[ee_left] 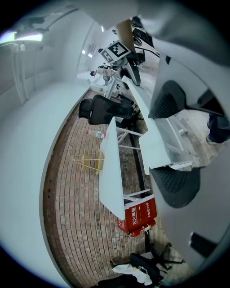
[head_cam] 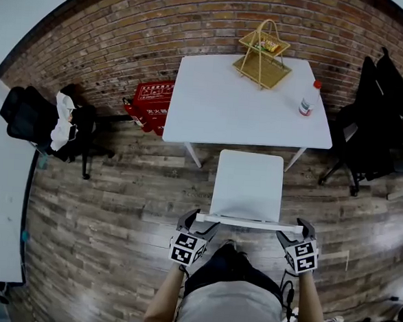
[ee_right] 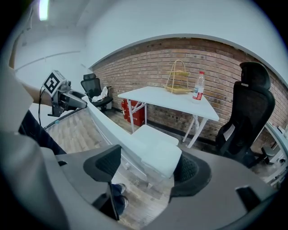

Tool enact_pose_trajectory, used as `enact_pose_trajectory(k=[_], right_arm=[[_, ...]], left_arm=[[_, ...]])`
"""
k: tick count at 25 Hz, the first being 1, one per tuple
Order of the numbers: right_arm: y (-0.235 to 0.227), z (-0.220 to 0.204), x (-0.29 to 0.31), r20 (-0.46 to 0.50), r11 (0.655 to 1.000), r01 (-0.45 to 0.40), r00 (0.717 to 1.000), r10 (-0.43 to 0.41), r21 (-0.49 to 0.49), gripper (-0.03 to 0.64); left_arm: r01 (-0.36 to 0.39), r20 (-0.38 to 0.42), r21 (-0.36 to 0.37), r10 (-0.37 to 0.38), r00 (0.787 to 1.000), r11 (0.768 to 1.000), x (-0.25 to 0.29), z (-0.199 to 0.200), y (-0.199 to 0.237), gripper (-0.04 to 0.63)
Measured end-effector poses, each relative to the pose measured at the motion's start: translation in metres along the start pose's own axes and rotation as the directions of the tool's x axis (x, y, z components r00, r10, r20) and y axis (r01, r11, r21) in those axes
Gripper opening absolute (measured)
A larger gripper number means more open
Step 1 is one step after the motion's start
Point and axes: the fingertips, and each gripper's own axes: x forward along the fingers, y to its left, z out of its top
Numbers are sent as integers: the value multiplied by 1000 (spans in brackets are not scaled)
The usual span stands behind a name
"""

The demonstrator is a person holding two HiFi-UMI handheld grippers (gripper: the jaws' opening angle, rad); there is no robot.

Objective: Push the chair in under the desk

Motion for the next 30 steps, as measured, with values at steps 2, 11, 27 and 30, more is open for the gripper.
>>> enact_pose_trajectory(k=[2, 11, 27, 30], right_arm=[[-7, 9, 10, 9, 1000, 3, 1000, -3, -12, 341], [-29, 46, 48, 13, 1000, 2, 1000, -2, -17, 341], [-85, 103, 106, 29, 999, -15, 999, 17, -49, 341], [-96, 112, 116, 28, 998, -23, 999, 24, -53, 341]], left_arm=[[-3, 1, -2, 3, 1000, 1000, 8, 7, 9, 345], [-3, 19, 1, 3, 1000, 1000, 39, 37, 46, 345], [-35, 36, -13, 36, 999, 999, 97, 93, 89, 347], [-42, 33, -18, 43, 999, 999, 109, 102, 95, 347]])
